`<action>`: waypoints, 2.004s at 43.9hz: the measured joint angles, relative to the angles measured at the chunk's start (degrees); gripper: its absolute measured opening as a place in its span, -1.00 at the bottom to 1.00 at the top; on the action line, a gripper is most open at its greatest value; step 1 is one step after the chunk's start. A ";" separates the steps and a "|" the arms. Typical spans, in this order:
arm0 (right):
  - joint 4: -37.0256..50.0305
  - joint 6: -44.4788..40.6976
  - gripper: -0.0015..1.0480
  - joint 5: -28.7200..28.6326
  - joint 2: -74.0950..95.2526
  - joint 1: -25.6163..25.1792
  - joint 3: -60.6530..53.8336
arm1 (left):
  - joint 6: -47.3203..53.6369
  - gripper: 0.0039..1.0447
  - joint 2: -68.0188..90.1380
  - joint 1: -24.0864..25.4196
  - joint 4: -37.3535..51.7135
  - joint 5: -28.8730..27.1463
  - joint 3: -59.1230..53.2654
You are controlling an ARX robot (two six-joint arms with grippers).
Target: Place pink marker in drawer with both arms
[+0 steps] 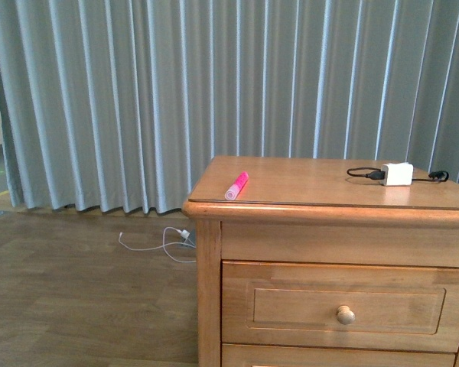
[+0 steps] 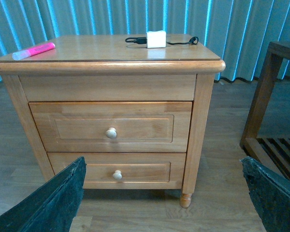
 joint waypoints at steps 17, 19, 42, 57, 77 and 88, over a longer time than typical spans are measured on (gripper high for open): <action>-10.40 5.51 0.83 10.93 9.70 3.26 4.20 | 0.00 0.89 0.00 0.02 0.00 0.00 0.00; -10.23 6.23 0.83 11.30 12.20 3.82 4.87 | 0.00 0.89 0.00 0.00 0.00 0.00 0.00; 25.44 7.52 0.83 15.96 65.94 16.04 17.88 | 0.00 0.89 0.00 0.00 0.00 0.00 0.02; 34.99 6.27 0.83 17.57 95.62 19.02 35.06 | 0.00 0.89 0.00 0.00 0.00 0.00 0.02; 37.64 6.34 0.83 20.28 119.80 19.41 56.15 | 0.00 0.89 0.00 0.02 0.00 0.02 0.00; 37.40 6.56 0.83 21.35 127.99 18.58 64.46 | 0.00 0.89 0.00 0.00 0.00 0.00 0.00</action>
